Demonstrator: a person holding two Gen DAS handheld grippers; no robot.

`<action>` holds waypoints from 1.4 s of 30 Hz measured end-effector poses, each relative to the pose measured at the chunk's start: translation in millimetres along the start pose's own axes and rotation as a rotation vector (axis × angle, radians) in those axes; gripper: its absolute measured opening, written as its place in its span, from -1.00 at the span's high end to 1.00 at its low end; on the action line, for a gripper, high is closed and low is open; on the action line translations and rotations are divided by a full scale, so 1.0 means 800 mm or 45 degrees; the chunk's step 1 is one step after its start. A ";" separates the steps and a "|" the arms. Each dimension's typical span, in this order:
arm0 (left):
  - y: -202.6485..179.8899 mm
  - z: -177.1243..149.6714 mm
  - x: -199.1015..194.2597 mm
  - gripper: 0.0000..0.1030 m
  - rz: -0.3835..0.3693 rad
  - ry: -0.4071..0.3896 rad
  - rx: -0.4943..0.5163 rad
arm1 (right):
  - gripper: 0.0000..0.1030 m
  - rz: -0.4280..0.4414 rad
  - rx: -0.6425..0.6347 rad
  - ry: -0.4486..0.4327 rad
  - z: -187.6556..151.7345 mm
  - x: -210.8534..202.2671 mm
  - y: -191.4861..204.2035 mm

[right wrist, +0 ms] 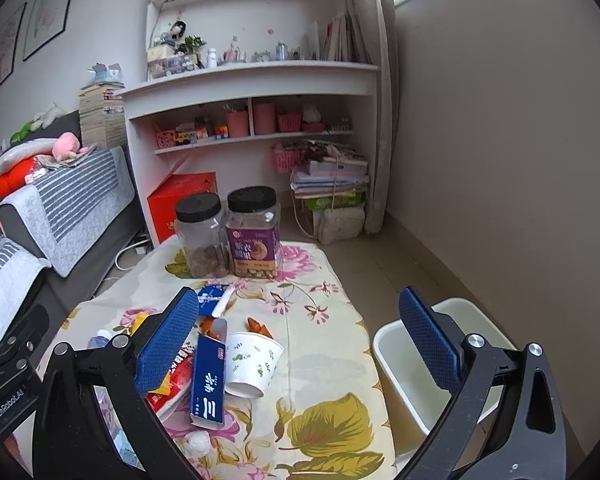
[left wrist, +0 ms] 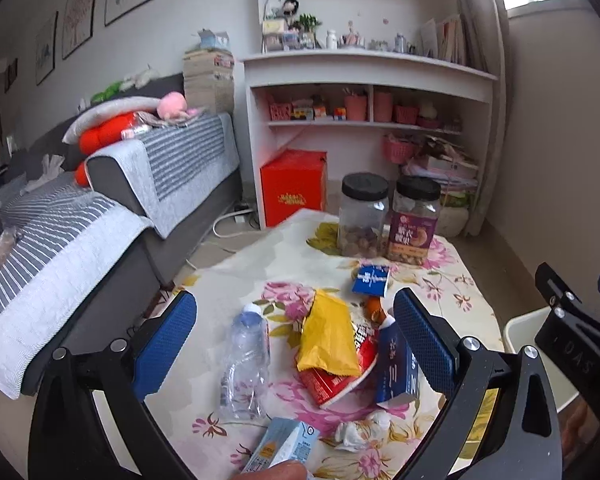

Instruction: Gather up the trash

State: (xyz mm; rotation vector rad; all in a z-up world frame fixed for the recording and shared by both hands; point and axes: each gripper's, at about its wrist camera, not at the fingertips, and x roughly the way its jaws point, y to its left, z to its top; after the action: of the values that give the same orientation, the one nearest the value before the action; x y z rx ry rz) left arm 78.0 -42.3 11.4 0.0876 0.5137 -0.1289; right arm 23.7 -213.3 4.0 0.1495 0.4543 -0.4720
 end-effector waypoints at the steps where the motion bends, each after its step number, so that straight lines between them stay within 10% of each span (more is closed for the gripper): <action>1: 0.000 0.000 -0.002 -0.86 0.002 -0.007 -0.005 | -0.87 -0.003 -0.008 -0.014 0.000 -0.002 0.002; 42: 0.013 0.000 -0.017 -0.87 0.003 -0.006 -0.059 | -0.87 0.029 -0.005 -0.042 -0.010 -0.022 0.004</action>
State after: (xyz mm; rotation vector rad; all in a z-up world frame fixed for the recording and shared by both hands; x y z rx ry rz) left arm 67.8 -30.7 19.0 0.0423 0.5115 -0.1147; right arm 7.7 -201.4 4.8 0.1427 0.4206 -0.4507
